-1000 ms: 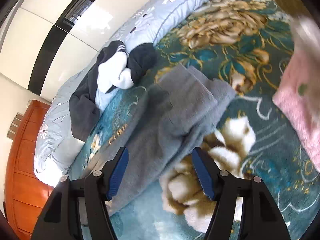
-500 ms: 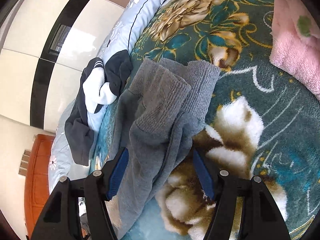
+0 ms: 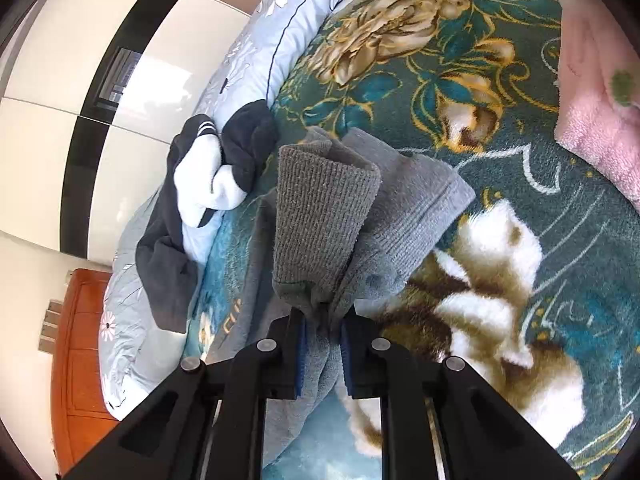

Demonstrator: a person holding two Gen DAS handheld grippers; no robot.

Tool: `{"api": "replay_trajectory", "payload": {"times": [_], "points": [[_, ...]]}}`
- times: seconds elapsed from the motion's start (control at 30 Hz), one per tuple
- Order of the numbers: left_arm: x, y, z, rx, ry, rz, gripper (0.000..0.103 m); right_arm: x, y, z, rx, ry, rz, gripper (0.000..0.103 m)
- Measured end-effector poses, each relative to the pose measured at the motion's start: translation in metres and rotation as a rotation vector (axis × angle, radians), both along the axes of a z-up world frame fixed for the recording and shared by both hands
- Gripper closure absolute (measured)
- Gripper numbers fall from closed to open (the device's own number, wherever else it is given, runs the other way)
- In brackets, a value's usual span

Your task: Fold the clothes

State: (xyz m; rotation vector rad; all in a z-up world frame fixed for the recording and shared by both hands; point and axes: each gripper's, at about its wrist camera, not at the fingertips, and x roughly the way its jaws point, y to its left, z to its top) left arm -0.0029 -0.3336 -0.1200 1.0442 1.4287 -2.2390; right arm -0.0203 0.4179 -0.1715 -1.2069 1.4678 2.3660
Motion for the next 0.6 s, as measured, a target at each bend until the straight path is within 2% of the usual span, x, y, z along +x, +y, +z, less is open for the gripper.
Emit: {"api": "replay_trajectory", "payload": {"times": [0.2,0.33,0.4,0.5,0.6], "points": [[0.033,-0.018,0.036,-0.106,0.035,-0.039,0.088,0.046,-0.02,0.011,-0.026,0.035,0.076,0.089],[0.073,-0.047,0.037,-0.117,0.022,-0.009,0.088,0.091,-0.034,0.007,-0.073,0.037,0.103,0.089],[0.095,-0.06,0.032,-0.126,-0.001,-0.002,0.088,0.111,-0.037,0.006,-0.087,0.034,0.111,0.089],[0.121,-0.074,0.009,-0.098,-0.057,0.024,0.088,0.133,-0.041,-0.001,-0.096,0.011,0.11,0.089],[0.13,-0.078,-0.022,-0.047,-0.091,0.05,0.088,0.138,-0.037,-0.015,-0.12,-0.022,0.082,0.089]]}}
